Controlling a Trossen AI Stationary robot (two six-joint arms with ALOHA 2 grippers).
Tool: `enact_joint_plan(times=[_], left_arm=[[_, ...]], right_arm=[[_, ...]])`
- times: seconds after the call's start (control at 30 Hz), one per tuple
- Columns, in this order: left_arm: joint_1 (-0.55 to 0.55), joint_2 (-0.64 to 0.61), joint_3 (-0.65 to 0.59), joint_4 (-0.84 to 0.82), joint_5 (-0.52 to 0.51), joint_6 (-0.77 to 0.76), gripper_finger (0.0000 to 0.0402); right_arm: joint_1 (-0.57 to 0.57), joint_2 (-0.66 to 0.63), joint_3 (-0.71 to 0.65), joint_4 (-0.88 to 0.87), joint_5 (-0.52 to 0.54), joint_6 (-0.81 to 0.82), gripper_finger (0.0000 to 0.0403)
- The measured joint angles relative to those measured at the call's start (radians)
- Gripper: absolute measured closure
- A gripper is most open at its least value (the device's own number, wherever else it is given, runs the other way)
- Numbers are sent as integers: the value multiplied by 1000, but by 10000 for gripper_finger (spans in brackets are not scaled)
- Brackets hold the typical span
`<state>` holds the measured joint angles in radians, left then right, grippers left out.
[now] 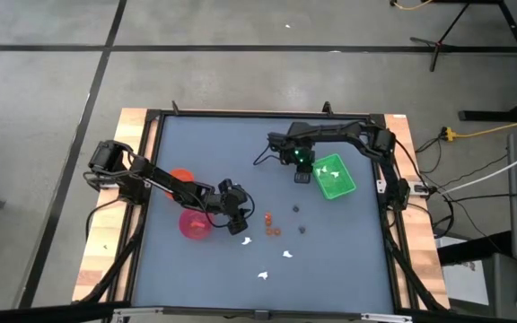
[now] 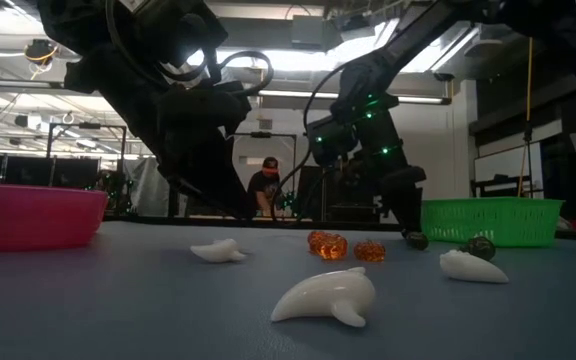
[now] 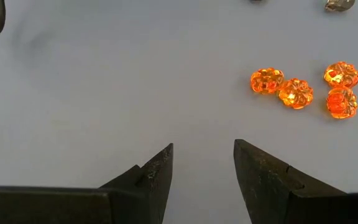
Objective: Sort Halloween decoration
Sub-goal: Put the black skull toy into the orange bowl
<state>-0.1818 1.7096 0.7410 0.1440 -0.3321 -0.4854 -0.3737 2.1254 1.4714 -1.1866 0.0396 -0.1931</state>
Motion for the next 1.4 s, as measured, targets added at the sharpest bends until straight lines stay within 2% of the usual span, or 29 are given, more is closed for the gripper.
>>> enact_joint_plan(times=[0.6,0.87,1.13,1.4], left_arm=[[0,0,0,0,0,0,247],[-3,-34,0,0,14,0,247],[-3,-139,0,-8,74,27,247],[-5,-344,2,-220,91,28,247]], right_arm=[[1,6,112,3,-36,-51,308],[1,3,186,138,-172,-52,308],[4,2,205,334,-265,-52,308],[50,2,205,537,-286,-52,308]])
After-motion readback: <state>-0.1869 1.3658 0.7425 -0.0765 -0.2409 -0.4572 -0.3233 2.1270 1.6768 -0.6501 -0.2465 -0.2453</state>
